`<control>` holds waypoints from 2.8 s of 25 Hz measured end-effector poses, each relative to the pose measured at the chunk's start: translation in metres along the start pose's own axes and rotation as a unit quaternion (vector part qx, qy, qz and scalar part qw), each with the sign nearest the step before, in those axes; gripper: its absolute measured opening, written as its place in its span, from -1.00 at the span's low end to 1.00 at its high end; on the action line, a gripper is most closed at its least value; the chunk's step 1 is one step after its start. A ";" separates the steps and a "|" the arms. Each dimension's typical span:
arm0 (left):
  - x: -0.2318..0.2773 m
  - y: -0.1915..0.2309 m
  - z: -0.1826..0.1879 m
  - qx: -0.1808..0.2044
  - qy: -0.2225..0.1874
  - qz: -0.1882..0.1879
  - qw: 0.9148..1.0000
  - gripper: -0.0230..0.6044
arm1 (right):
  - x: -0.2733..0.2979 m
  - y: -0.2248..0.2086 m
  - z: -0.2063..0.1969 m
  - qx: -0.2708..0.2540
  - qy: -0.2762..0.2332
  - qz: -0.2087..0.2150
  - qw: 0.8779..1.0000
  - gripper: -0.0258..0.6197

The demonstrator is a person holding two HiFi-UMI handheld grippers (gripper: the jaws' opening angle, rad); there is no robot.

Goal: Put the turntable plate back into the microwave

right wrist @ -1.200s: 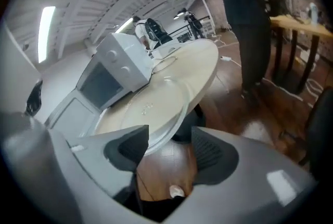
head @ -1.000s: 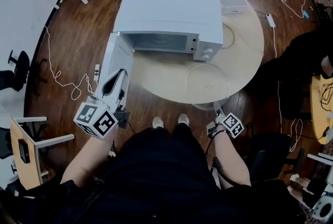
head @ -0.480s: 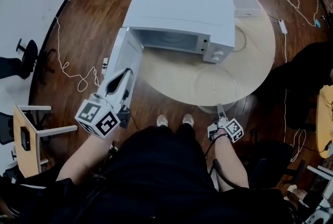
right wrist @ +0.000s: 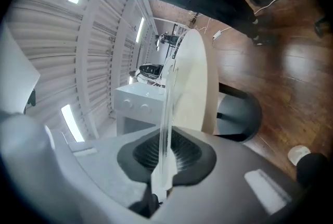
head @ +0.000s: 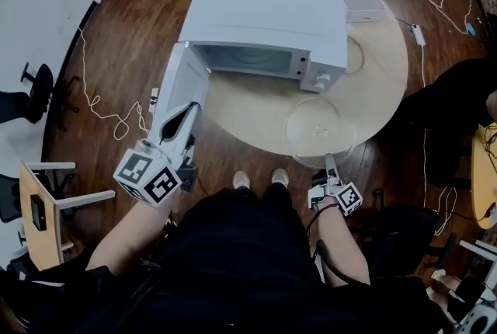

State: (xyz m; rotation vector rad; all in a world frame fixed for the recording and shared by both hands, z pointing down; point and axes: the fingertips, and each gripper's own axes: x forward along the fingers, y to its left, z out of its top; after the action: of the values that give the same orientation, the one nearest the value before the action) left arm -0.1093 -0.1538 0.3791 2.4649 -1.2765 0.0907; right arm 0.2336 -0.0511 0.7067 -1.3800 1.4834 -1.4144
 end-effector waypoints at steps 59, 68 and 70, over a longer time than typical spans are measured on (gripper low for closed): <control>-0.147 0.152 0.051 0.028 -0.035 0.112 0.993 -0.92 | 0.320 0.143 -0.092 0.056 -0.036 0.068 0.995 -0.80; -0.128 0.147 0.059 0.029 -0.027 0.083 0.996 -0.92 | 0.320 0.131 -0.080 0.062 -0.061 -0.007 0.996 -0.83; -0.123 0.147 0.061 0.029 -0.026 0.072 0.997 -0.92 | 0.320 0.131 -0.082 0.065 -0.053 -0.020 0.996 -0.50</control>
State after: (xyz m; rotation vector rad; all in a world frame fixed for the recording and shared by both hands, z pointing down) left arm -0.3063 -0.1564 0.3369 2.4340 -1.4938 0.1016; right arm 0.0516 -0.3533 0.6602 -1.3888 1.2796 -1.4135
